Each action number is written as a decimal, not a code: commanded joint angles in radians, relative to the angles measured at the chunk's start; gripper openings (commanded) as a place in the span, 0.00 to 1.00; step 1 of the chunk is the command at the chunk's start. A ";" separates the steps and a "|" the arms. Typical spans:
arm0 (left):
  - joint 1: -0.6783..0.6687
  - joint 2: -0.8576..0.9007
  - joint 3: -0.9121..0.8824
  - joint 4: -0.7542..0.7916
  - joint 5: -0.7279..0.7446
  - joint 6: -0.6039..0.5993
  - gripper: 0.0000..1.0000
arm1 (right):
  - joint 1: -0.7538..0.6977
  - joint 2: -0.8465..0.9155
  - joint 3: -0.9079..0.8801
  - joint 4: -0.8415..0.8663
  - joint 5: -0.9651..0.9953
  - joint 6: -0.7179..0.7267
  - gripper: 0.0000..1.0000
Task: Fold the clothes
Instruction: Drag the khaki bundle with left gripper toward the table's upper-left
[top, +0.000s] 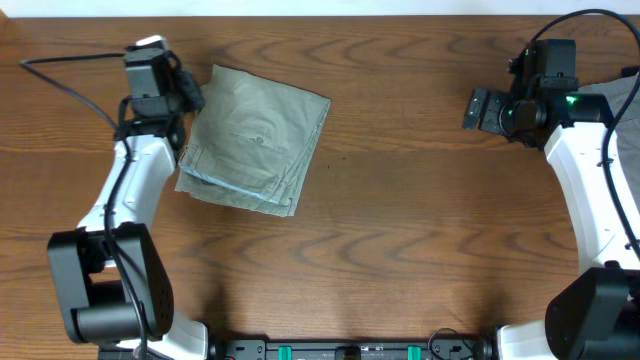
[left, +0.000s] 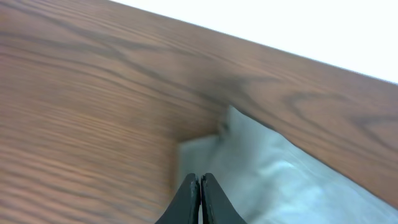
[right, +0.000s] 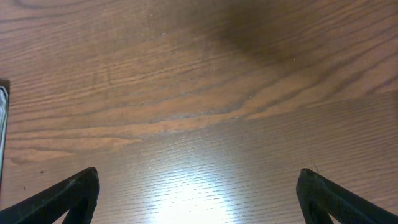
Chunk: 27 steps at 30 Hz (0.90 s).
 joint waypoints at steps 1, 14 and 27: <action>-0.025 0.073 0.005 0.013 0.057 0.003 0.06 | -0.001 0.002 0.002 -0.001 0.008 -0.010 0.99; -0.035 0.337 0.004 0.043 -0.052 0.006 0.06 | -0.001 0.002 0.002 -0.001 0.008 -0.010 0.99; 0.110 0.427 0.004 0.023 -0.133 -0.130 0.06 | -0.001 0.002 0.002 -0.001 0.008 -0.010 0.99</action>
